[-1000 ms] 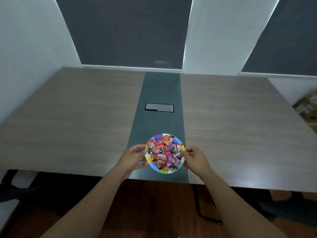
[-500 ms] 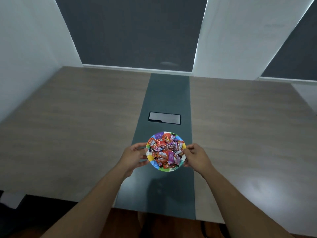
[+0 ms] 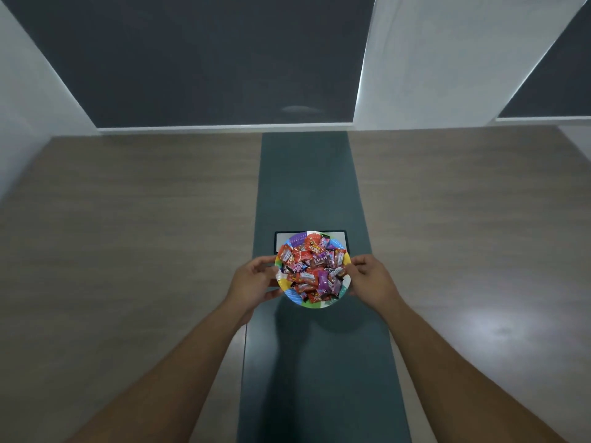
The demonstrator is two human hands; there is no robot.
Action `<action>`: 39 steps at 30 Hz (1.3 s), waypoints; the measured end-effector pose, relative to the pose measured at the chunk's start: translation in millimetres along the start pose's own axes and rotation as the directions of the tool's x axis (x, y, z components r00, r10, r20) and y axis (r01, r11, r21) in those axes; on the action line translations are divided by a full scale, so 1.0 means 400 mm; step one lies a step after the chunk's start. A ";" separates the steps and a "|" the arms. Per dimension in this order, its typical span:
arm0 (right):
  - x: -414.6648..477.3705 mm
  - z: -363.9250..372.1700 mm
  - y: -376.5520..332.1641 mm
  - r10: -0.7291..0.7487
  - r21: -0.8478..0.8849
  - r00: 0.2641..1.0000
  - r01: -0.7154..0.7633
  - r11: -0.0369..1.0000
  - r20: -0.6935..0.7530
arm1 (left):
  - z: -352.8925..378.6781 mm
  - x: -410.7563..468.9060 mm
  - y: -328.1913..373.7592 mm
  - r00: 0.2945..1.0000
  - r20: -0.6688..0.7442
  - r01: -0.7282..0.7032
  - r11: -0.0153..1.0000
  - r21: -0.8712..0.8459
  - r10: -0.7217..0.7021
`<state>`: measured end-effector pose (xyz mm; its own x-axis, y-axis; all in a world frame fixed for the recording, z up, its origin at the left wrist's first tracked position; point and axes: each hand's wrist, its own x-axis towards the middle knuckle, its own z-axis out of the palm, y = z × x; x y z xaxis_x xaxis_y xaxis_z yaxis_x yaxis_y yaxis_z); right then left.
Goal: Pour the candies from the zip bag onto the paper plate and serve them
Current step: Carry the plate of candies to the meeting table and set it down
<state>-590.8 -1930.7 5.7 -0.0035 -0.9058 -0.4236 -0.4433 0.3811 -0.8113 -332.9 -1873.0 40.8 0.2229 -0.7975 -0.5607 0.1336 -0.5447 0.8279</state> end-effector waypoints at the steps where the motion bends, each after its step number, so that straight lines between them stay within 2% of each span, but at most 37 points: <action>1: 0.028 0.008 -0.001 0.015 0.000 1.000 -0.015 1.000 0.001 | 0.000 0.030 0.007 1.000 -0.002 0.005 1.000 0.009 -0.005; 11: 0.301 0.050 0.042 0.080 -0.095 0.996 -0.078 0.992 0.025 | 0.060 0.330 -0.044 0.994 -0.034 0.100 0.995 0.007 -0.099; 16: 0.413 0.081 0.078 0.120 -0.111 0.991 -0.113 0.987 0.055 | 0.084 0.461 -0.103 0.980 -0.132 0.150 0.989 0.016 -0.147; 24: 0.543 0.130 0.128 0.147 -0.135 0.988 -0.139 0.981 0.048 | 0.106 0.600 -0.144 0.968 -0.217 0.151 0.982 0.112 -0.124; 31: 0.586 0.149 0.140 0.154 -0.141 0.987 -0.146 0.979 0.045 | 0.087 0.644 -0.160 0.973 -0.199 0.155 0.970 0.186 -0.118; 36: 0.567 0.132 0.151 0.073 -0.264 0.996 -0.084 0.961 -0.054 | 0.070 0.628 -0.154 0.980 -0.199 0.085 0.942 0.324 -0.021; 39: 0.521 0.122 0.191 -0.018 -0.326 0.993 -0.022 0.945 -0.118 | 0.047 0.594 -0.189 0.942 -0.262 -0.052 0.860 0.508 0.212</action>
<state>-581.6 -2081.3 -164.3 -0.1014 -0.9280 -0.3585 -0.7109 0.3197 -0.6265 -308.4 -2026.4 -155.3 0.4912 -0.7981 -0.3489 -0.3874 -0.5589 0.7332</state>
